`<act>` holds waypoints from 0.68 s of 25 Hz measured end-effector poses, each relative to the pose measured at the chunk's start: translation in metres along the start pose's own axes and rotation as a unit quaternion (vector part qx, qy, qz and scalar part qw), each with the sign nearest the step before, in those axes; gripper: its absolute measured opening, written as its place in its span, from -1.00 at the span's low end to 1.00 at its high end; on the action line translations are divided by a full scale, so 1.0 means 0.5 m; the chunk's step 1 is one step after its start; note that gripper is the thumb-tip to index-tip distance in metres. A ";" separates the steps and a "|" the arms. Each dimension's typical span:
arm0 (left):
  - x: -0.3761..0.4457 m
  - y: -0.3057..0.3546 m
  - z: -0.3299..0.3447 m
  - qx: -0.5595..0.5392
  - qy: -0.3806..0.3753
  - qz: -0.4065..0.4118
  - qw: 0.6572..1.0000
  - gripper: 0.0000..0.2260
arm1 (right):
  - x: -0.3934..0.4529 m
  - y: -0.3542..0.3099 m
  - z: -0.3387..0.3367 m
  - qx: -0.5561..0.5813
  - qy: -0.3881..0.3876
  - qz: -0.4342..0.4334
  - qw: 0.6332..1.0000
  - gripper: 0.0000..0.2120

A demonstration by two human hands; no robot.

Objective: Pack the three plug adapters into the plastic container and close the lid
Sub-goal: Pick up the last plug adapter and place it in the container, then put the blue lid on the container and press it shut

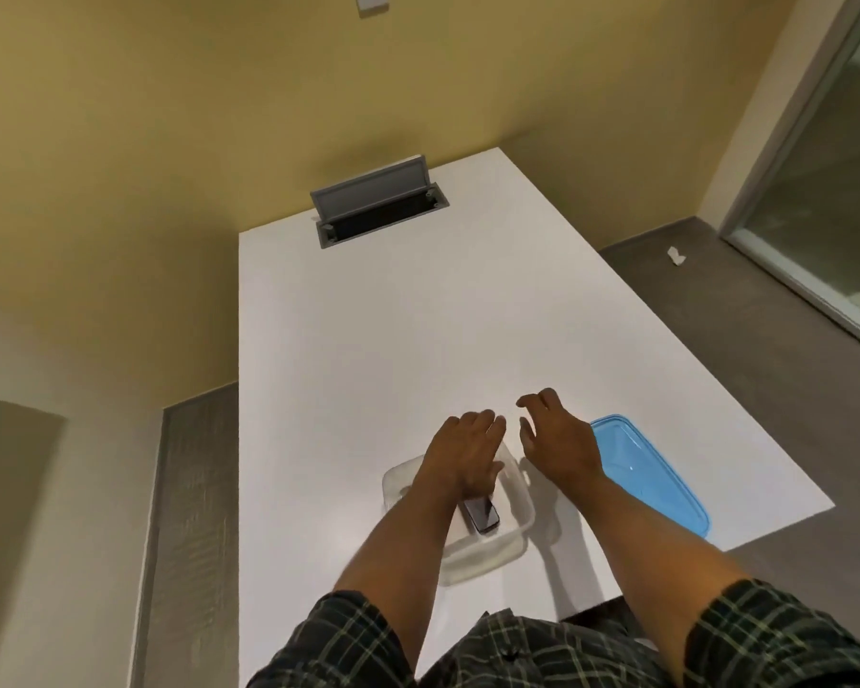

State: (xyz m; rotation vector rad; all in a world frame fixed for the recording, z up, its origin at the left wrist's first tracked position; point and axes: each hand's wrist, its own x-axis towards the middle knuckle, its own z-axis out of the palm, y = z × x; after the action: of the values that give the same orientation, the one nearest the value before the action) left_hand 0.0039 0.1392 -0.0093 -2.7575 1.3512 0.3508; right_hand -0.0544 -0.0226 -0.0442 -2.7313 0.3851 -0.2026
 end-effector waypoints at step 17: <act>0.172 0.206 0.090 0.030 -0.247 0.049 0.967 -0.58 | -0.064 0.312 0.003 -0.099 -0.139 0.303 0.938 -0.66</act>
State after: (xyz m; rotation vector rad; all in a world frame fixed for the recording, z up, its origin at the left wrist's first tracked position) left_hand -0.0339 0.0157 -0.0669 -2.3296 1.3283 0.9140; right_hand -0.1220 -0.1520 -0.1081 -2.6192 1.1788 0.4017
